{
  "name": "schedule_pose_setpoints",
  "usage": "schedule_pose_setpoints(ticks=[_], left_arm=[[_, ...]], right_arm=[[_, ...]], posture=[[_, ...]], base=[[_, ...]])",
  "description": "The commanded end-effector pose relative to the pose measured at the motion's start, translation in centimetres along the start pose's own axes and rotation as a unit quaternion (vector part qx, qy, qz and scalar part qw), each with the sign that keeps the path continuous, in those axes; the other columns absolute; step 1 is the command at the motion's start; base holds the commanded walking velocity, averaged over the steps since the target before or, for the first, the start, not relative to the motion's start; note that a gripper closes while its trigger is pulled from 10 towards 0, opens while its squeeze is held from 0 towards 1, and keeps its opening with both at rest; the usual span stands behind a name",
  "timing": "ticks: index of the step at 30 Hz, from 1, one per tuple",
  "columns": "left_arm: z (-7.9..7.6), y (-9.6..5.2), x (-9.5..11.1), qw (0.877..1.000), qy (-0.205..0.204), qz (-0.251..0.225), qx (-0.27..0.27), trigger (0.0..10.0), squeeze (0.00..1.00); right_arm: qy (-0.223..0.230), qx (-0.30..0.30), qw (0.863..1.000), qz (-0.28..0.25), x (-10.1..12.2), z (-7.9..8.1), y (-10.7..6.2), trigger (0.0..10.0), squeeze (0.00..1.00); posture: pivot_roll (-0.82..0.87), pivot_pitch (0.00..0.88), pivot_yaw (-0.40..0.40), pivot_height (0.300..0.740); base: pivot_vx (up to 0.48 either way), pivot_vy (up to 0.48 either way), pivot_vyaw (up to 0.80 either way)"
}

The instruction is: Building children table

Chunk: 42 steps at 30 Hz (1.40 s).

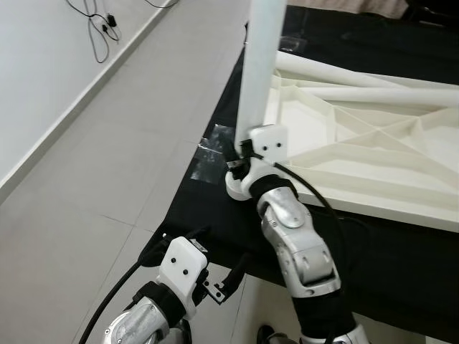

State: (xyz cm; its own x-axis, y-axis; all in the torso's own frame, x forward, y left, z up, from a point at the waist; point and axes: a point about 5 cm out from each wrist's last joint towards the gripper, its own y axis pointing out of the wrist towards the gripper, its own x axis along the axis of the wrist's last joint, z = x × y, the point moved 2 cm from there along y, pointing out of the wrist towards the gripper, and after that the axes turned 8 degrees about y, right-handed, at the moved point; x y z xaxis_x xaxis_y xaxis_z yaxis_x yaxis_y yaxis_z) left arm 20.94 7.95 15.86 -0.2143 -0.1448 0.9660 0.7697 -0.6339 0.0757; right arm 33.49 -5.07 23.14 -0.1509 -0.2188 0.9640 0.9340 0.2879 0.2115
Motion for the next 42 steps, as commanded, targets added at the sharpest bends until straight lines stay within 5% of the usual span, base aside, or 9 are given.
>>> schedule_pose_setpoints(ticks=[1,9,14,26,29,30,32,34,42], left_arm=[[-0.2,-0.2,-0.5,1.000,-0.006,0.012,-0.006,10.0,0.00],[-0.1,-0.1,-0.6,1.000,-0.006,0.012,-0.008,10.0,0.00],[-0.1,-0.1,-0.6,1.000,-0.004,0.012,-0.007,10.0,0.00],[-0.2,-0.2,-0.7,1.000,-0.003,0.013,-0.008,10.0,0.00],[-0.3,-0.2,-0.7,1.000,-0.002,0.013,-0.009,10.0,0.00],[-0.2,-0.3,-0.6,1.000,-0.005,0.011,-0.005,10.0,0.00],[-0.2,-0.3,-0.6,1.000,-0.006,0.011,-0.004,10.0,0.00],[0.5,-0.5,-0.4,1.000,-0.013,0.005,0.010,10.0,0.00],[9.0,-2.4,5.3,0.988,0.067,-0.062,0.121,10.0,0.00]], right_arm=[[0.136,0.039,0.984,0.106,-5.5,2.5,-1.6,10.0,0.00],[0.063,0.158,0.982,0.081,-4.0,3.2,-1.1,10.0,0.00],[-0.036,0.271,0.958,0.089,-3.8,2.6,-1.3,10.0,0.00],[-0.007,0.275,0.955,0.107,-4.2,1.6,-1.0,10.0,0.00],[-0.026,0.217,0.968,0.125,-4.8,1.2,-0.7,10.0,0.00],[-0.061,0.082,0.986,0.135,-5.3,-0.9,0.0,10.0,0.00],[-0.069,0.050,0.987,0.136,-5.4,-1.5,0.0,10.0,0.00],[0.001,-0.027,0.990,0.139,-5.8,-2.0,-1.8,10.0,0.00],[0.018,-0.062,0.992,0.104,-6.1,-0.9,-3.2,10.0,0.00]], posture=[[0.08,0.359,0.004,0.740],[0.08,0.356,0.006,0.740],[0.08,0.356,0.008,0.740],[0.09,0.348,0.006,0.740],[0.09,0.344,0.002,0.740],[0.09,0.344,0.002,0.740],[0.09,0.340,-0.004,0.740],[0.09,0.331,-0.013,0.740],[0.13,0.312,0.006,0.740]], base=[[0.000,0.000,0.00],[0.000,0.000,0.00],[0.000,0.000,0.00],[0.000,0.000,0.00],[0.000,0.000,0.00],[0.000,0.000,0.00],[0.000,0.000,0.00],[0.000,0.000,0.00],[0.000,0.000,0.00]])
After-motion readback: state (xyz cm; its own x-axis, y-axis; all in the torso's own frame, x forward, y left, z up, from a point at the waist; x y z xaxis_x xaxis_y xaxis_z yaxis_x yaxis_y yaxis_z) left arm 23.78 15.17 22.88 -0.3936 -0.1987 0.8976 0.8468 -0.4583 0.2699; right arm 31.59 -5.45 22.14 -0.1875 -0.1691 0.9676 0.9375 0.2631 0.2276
